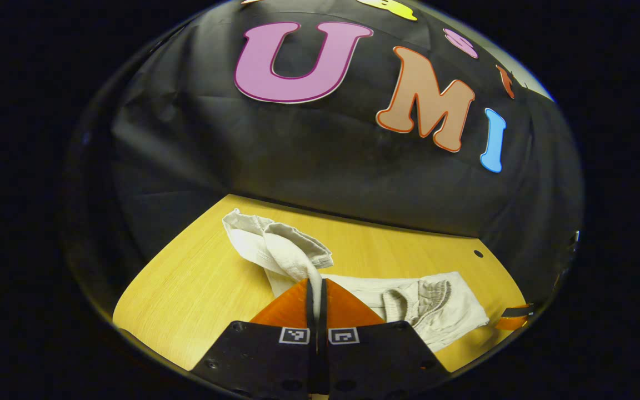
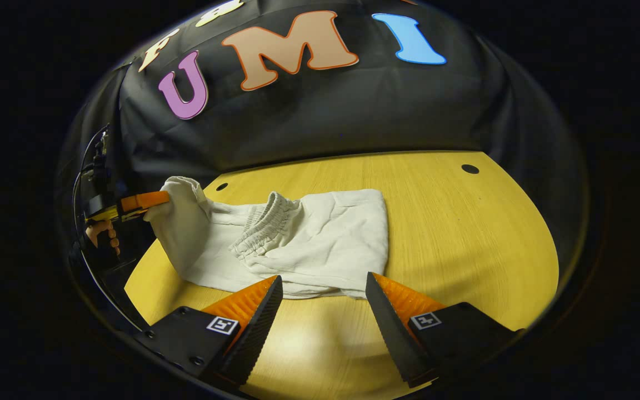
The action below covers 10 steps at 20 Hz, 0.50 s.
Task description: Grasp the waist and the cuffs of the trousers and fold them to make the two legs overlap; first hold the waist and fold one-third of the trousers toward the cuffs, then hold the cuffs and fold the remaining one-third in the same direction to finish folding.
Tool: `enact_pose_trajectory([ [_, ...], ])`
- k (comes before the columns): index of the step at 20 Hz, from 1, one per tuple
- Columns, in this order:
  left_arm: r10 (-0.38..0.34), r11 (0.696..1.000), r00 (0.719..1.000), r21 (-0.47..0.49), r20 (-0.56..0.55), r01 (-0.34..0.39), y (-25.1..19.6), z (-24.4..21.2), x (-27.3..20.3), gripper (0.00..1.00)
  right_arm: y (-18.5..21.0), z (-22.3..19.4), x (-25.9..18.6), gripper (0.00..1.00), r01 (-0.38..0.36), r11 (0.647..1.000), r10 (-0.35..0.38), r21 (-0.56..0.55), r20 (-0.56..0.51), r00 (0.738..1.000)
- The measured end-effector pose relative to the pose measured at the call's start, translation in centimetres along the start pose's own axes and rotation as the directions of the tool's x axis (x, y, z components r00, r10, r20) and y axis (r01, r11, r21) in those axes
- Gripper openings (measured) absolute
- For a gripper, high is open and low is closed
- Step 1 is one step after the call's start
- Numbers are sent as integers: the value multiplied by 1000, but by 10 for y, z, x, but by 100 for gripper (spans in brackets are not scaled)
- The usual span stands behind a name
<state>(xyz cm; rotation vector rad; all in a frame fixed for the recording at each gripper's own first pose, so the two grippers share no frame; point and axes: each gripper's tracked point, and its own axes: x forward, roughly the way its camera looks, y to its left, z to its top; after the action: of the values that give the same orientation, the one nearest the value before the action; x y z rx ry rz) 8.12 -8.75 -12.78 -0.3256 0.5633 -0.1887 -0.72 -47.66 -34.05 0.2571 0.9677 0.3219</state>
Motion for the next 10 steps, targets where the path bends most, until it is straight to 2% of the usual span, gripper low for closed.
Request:
enact_pose_trajectory([
  [10, -153, 987, 988, 52, 15, 152, -113, 20, 13, 0, -62, -7, -38, 96, 57, 996, -60, 76, 43, 997],
])
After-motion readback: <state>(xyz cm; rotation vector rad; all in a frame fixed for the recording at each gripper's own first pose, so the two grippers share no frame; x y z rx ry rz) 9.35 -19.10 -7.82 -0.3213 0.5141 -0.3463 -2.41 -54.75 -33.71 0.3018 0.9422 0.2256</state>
